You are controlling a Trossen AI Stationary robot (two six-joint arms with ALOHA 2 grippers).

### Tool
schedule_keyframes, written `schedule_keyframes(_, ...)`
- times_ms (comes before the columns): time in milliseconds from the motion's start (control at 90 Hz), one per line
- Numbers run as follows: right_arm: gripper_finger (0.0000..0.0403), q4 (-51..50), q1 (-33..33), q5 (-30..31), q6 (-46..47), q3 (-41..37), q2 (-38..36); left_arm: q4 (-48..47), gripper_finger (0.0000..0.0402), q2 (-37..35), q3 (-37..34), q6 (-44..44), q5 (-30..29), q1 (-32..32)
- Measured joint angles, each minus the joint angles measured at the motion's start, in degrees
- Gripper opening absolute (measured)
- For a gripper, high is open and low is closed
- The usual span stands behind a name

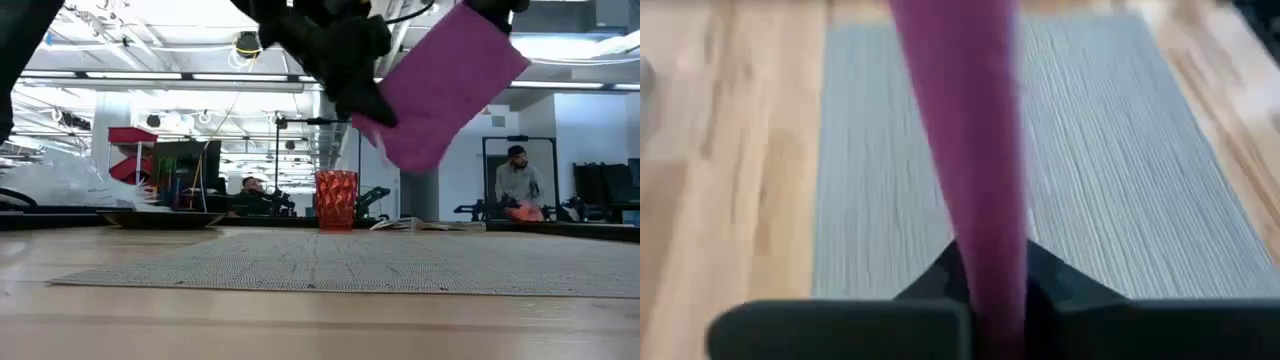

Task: Set table place
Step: Fold the pink table napkin

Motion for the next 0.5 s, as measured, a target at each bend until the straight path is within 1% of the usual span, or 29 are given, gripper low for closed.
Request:
schedule_keyframes(122, 0.0016, -3.3, -2.2, 0.0, -3.1, 0.0, -0.1, -13.6, 0.0001, 0.1, 4.9, 0.7, 0.0, -1.1)
schedule_keyframes(211, 0.0040, -6.3, -3.1, -0.3, -5.7, 0.0, -0.3, -18.2, 0.0001, 0.2, 8.6, 0.7, 0.1, -2.1)
schedule_keyframes(367, 0.0090, -13.0, -3.8, -6.2, -6.0, 0.0, -0.8, -26.0, 0.0000, 0.1, 14.4, -1.9, 0.1, -3.2)
schedule_keyframes(411, 0.0102, -15.7, -4.1, -7.7, -5.6, 0.0, -1.1, -27.7, 0.0000, 0.1, 15.8, -2.9, 1.6, -3.6)
schedule_keyframes(500, 0.0114, -20.2, -4.3, -9.1, -5.4, 0.0, -1.7, -30.5, 0.0000, 0.1, 18.7, -5.6, 7.5, -4.5)
